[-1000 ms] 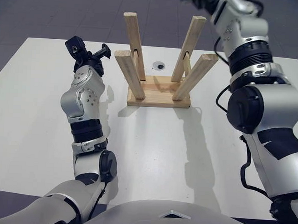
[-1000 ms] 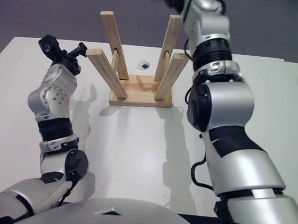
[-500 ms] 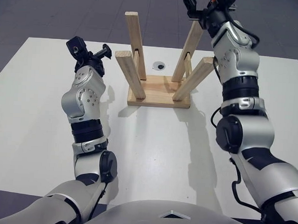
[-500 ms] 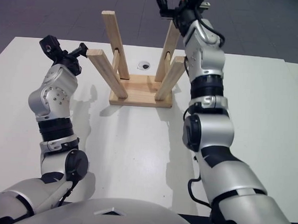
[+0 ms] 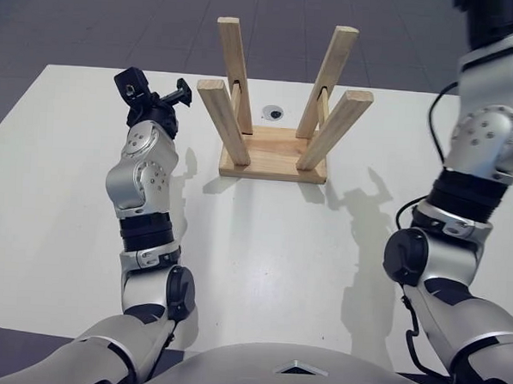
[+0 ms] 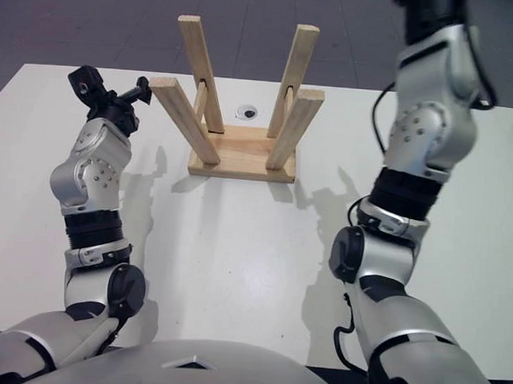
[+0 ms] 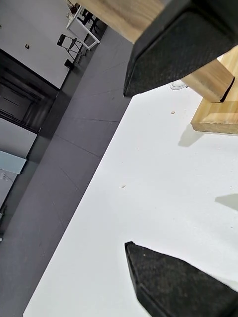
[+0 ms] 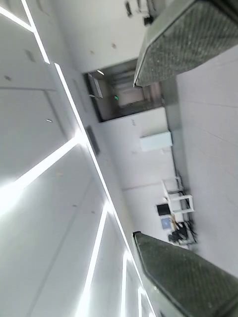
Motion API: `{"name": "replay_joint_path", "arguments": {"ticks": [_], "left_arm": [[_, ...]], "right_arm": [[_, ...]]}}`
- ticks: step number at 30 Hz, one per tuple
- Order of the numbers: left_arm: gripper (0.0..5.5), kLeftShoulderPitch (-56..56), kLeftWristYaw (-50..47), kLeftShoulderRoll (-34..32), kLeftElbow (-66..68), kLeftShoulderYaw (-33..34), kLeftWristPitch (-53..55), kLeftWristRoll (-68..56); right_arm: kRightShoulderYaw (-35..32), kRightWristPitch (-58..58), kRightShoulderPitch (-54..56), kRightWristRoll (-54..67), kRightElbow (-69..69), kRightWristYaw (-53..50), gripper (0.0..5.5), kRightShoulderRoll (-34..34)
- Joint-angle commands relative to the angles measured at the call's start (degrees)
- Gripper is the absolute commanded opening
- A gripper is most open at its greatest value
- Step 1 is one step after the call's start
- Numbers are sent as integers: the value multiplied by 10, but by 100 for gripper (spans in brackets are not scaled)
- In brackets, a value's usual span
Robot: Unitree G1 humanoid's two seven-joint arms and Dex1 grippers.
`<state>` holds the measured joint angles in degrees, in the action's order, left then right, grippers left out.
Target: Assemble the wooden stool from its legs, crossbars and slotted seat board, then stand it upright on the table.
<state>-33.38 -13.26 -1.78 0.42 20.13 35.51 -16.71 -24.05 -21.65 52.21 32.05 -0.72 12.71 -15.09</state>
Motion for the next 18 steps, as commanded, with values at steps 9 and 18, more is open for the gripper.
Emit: {"name": "replay_joint_path", "arguments": {"ticks": [9,18], "left_arm": [[540,73,454,-232,-79,-8,-70,-141],[507,66,588,-257,-1,-52,-85,-171]], "right_arm": [[55,-151,-244,106,151,351,538,-255],[156,-87,-234,16,-11,423,540,-241]]}}
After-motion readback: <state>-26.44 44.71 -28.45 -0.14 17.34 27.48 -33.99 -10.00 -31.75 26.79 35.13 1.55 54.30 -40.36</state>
